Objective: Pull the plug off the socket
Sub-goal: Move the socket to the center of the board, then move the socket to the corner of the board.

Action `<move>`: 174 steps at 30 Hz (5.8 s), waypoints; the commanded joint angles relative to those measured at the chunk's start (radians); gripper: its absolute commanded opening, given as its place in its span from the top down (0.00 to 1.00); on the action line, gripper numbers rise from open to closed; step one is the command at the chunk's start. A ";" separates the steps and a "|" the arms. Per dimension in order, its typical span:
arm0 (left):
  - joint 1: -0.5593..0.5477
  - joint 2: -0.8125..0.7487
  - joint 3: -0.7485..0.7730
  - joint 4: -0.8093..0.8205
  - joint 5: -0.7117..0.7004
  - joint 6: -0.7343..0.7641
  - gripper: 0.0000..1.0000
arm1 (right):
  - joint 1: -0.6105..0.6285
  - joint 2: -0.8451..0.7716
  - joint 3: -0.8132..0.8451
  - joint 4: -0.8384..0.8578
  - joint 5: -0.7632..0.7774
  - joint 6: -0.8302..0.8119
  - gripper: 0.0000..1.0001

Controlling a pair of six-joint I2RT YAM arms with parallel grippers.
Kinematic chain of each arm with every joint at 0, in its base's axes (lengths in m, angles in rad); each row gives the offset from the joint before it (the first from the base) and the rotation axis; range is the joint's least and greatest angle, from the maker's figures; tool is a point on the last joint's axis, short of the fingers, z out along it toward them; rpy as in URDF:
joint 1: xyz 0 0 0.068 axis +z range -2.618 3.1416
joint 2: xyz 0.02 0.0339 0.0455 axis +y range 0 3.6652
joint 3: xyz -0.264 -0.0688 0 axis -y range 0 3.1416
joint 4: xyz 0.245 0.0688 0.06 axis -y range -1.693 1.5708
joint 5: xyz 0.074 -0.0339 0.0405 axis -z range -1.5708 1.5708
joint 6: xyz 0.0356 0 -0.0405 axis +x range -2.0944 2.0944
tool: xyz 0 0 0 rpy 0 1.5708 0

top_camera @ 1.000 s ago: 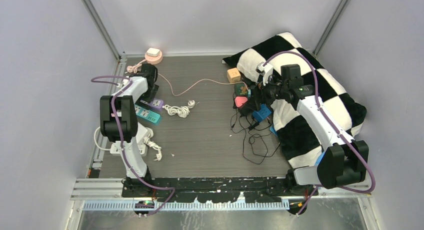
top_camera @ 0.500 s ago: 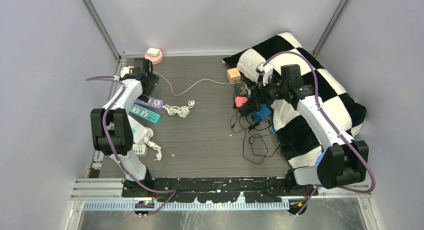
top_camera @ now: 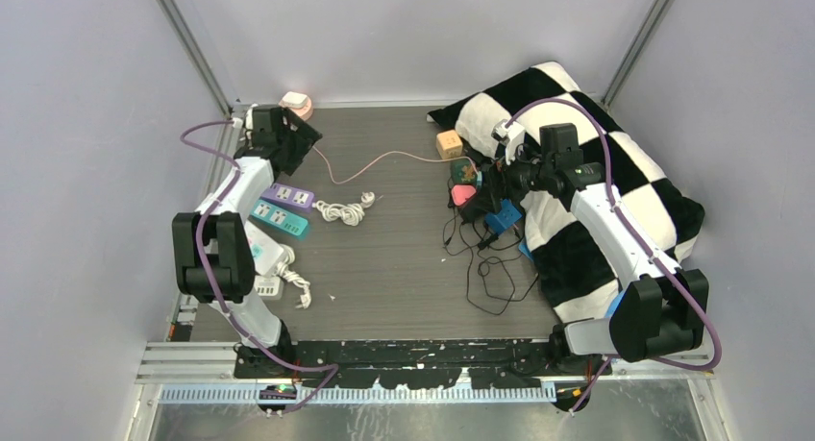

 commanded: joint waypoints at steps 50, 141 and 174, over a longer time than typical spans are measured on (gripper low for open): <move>0.104 0.664 0.938 -0.264 -0.035 0.649 0.22 | 0.006 -0.009 0.038 -0.029 -0.062 -0.028 0.00; -0.091 0.554 0.717 -0.134 0.201 0.379 1.00 | 0.022 0.027 0.060 -0.071 -0.032 -0.067 0.00; -0.328 0.267 0.074 0.138 0.474 0.415 1.00 | 0.032 0.013 0.052 -0.074 -0.065 -0.063 0.00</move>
